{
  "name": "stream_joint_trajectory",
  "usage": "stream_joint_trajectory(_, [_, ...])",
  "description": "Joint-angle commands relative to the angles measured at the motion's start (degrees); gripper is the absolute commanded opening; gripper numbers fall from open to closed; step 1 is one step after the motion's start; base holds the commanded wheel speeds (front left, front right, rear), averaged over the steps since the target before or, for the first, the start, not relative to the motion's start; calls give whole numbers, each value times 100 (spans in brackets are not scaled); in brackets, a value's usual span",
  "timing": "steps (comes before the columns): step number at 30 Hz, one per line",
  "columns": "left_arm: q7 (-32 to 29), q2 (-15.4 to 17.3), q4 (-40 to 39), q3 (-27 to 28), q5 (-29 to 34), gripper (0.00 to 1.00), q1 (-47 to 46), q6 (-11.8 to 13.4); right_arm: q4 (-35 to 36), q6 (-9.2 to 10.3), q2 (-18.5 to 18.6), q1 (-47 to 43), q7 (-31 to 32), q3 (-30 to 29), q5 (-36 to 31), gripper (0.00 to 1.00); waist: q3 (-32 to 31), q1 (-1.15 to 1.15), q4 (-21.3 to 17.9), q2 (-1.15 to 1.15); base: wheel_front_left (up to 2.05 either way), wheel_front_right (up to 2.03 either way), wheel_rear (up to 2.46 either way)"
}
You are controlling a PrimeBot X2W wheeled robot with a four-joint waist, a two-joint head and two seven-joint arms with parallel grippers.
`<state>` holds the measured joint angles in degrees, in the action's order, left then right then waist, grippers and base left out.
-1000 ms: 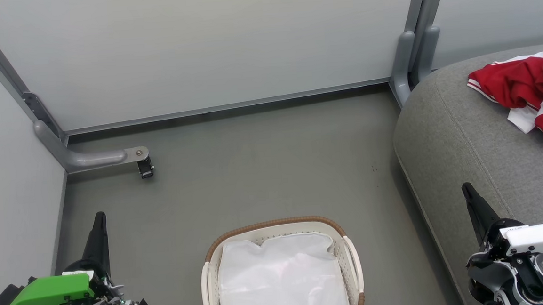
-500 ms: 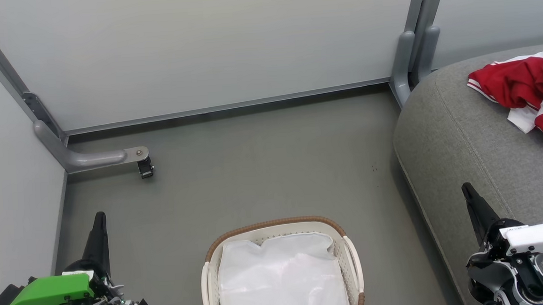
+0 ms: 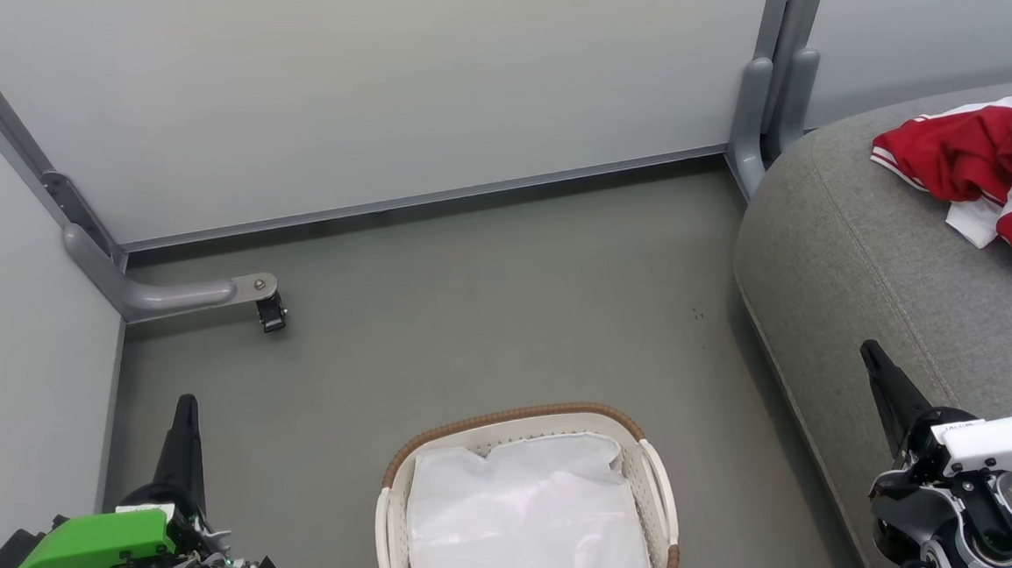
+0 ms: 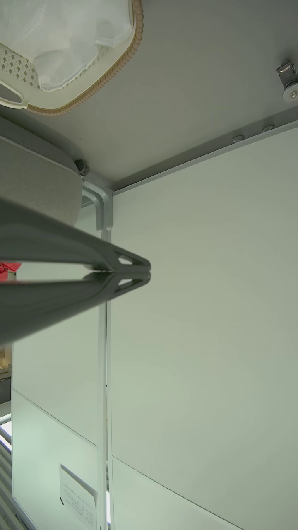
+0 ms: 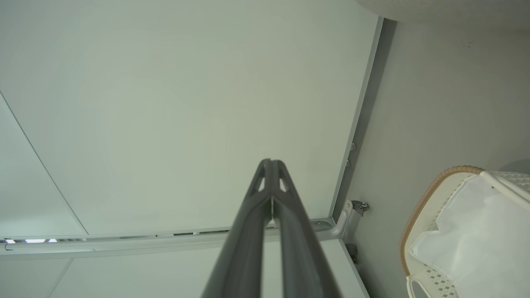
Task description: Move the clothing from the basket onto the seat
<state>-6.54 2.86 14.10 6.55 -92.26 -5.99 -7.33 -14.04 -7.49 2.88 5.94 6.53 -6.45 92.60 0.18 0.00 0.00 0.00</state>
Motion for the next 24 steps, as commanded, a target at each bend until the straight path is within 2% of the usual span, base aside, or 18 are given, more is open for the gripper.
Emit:
stream_joint_trajectory(1, [-17, 2, -12, 9, -30, 0, -56, -35, 8, 0, 18, 50, 7, -14, -26, 0, 0, 0, 0, 0, 0, 0, 0])
stream_joint_trajectory(24, [-17, 2, -12, 8, -30, 0, -56, -35, 8, 0, 15, 51, 13, -18, -31, 0, 0, 0, 0, 0, 0, 0, 0])
